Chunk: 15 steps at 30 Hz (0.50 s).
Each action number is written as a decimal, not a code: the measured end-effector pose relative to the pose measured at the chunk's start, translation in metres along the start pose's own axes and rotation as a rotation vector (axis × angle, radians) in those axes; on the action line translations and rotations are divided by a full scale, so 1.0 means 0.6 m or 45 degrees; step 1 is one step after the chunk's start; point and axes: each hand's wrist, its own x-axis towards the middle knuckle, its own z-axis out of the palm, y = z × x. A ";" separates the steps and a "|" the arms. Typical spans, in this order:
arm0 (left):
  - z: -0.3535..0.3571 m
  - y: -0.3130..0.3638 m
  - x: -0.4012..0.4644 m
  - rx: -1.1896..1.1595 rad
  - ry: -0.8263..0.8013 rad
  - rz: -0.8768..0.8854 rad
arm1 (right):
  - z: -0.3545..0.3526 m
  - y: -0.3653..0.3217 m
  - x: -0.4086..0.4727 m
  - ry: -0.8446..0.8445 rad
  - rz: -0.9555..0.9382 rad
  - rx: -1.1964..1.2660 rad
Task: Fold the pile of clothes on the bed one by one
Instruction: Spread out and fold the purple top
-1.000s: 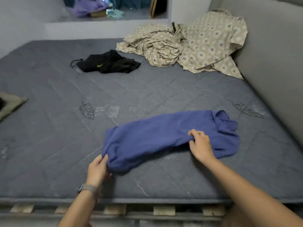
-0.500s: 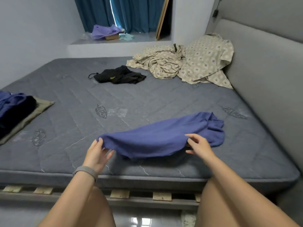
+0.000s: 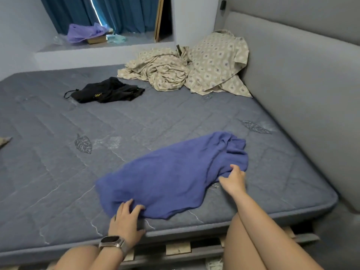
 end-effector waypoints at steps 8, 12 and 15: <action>-0.026 0.012 0.048 -0.452 0.393 0.064 | 0.007 0.018 0.081 0.094 0.274 0.163; -0.065 0.021 0.032 -0.855 0.557 -0.086 | -0.004 0.019 0.112 -0.039 0.577 0.901; -0.122 0.001 0.030 -0.912 0.614 -0.075 | -0.047 -0.012 0.105 -0.126 0.516 1.498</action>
